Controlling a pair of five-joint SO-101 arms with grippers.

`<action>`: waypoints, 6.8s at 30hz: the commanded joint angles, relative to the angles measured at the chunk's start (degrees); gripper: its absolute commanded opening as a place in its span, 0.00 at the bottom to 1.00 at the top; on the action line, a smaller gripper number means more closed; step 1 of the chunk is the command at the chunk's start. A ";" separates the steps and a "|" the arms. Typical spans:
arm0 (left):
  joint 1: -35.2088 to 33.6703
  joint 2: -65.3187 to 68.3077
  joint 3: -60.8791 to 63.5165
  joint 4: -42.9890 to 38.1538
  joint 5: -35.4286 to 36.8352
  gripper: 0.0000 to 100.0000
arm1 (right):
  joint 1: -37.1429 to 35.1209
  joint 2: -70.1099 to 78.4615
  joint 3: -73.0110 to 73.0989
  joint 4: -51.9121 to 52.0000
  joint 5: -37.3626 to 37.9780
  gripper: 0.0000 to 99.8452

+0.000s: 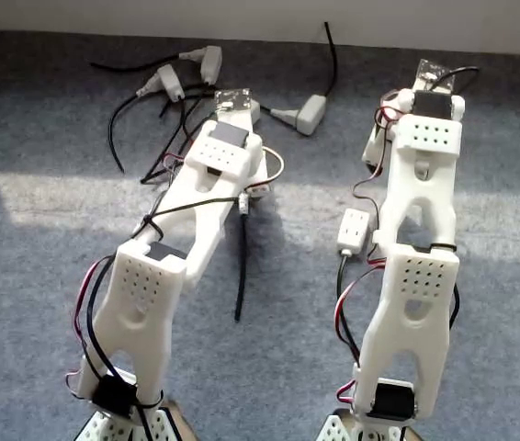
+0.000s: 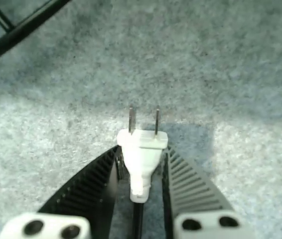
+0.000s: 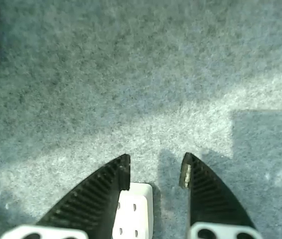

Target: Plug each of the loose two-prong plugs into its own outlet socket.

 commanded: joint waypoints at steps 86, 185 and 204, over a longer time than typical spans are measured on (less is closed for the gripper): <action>17.98 -83.56 111.60 -103.12 -18.99 0.01 | -7.25 -20.53 0.57 2.42 3.25 0.17; 17.63 -96.84 117.58 -103.03 -19.08 0.01 | -13.93 -54.29 25.19 -0.48 24.00 0.01; 14.37 -95.96 83.47 -41.49 -11.08 0.01 | 32.48 -47.52 51.12 -3.38 19.08 0.01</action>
